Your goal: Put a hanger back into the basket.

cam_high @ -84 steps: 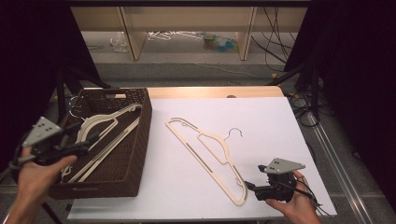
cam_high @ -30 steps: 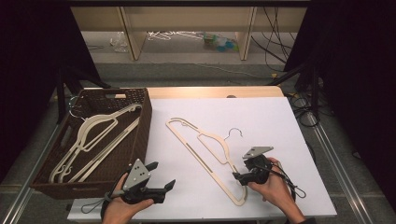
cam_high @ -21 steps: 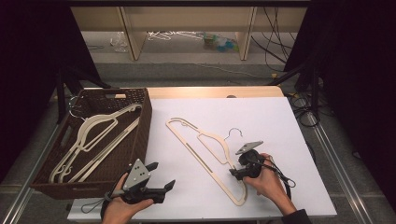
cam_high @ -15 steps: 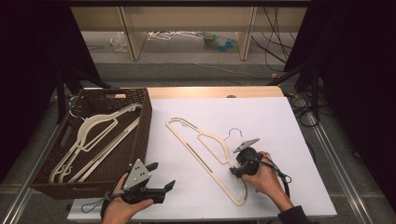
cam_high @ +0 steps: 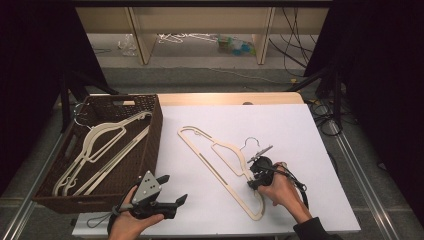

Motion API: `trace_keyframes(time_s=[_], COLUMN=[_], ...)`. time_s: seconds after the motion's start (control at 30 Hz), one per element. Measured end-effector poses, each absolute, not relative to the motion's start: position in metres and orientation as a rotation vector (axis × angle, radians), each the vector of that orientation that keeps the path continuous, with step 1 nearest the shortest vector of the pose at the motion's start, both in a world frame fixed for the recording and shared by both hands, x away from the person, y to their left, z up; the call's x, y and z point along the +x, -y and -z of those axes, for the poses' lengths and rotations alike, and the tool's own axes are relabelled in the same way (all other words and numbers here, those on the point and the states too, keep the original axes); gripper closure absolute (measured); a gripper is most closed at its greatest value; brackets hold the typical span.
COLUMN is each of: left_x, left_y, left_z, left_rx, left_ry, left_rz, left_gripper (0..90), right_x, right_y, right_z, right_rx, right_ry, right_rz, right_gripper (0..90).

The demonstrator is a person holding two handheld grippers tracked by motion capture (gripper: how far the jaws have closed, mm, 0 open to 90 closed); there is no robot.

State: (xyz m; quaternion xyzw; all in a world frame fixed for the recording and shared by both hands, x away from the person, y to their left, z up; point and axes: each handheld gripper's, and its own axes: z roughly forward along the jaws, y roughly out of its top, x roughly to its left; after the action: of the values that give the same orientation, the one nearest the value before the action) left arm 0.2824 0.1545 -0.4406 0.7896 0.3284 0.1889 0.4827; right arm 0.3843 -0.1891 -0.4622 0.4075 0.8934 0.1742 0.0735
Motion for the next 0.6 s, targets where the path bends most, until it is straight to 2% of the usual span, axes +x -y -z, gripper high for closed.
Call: trace_keyframes(time_s=[0.23,0.3,0.33,0.6], left_x=[0.282,0.283,0.283,0.284], left_y=[-0.156,-0.157,-0.157,-0.159], left_z=[0.442,0.441,0.441,0.442], left_rx=[1.92,1.919,1.915,1.906], left_ry=[-0.819,-0.821,-0.813,-0.823], left_rz=[-0.46,-0.46,-0.46,-0.457], left_gripper=[18.7,18.8,18.9,19.5], right_x=[0.386,0.386,0.387,0.387], right_y=[0.187,0.188,0.189,0.198], right_z=[0.462,0.461,0.461,0.46], right_rx=[1.208,1.208,1.202,1.119], right_ry=[-2.702,-2.714,-2.724,-2.776], right_rz=[-0.488,-0.488,-0.478,-0.524], right_gripper=[67.1,70.4,75.0,77.3])
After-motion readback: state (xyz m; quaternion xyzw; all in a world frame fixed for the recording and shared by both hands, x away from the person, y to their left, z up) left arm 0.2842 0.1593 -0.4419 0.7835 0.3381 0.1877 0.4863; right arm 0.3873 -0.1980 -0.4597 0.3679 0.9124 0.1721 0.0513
